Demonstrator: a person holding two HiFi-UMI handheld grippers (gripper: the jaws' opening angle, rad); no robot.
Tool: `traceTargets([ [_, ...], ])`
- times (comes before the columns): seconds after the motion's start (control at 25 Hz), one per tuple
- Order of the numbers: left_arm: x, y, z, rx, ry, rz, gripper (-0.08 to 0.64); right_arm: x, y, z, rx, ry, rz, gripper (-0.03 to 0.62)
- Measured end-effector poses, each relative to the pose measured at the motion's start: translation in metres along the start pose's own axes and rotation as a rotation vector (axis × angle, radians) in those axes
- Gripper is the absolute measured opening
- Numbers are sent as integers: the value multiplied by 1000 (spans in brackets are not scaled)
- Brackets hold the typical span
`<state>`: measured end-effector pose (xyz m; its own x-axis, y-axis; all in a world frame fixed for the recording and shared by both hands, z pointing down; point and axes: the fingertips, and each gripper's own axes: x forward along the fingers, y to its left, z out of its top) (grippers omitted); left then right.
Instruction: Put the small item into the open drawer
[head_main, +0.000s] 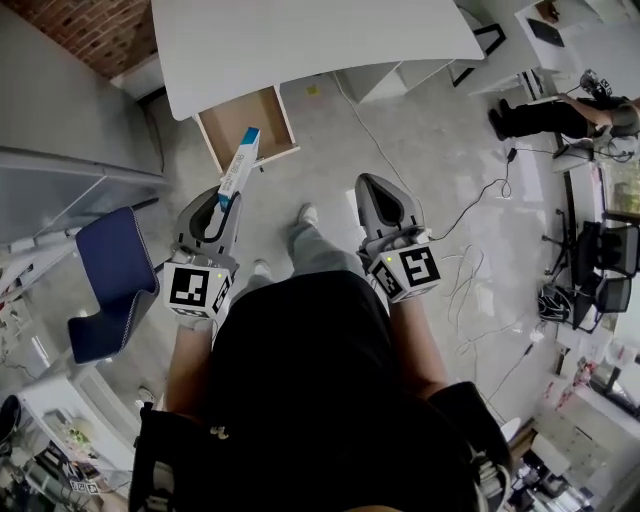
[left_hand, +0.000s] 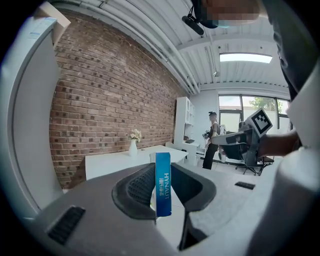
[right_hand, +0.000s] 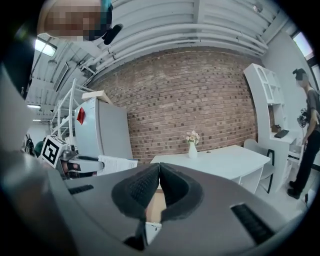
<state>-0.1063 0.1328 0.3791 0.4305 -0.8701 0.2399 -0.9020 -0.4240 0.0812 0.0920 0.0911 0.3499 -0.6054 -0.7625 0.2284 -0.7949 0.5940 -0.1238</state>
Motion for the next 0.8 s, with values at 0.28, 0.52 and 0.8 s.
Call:
traceTargets([
  [0.28,58,0,10,-18,29,111,94,45,-57,17,2,13,116,12],
  [0.52,89,1,0,-2,103,148,94,76,-79,20,1,38,198,12],
  [0.8,106,13,-13,-30,154,155,94,100,-84,12,19,63,219,12],
])
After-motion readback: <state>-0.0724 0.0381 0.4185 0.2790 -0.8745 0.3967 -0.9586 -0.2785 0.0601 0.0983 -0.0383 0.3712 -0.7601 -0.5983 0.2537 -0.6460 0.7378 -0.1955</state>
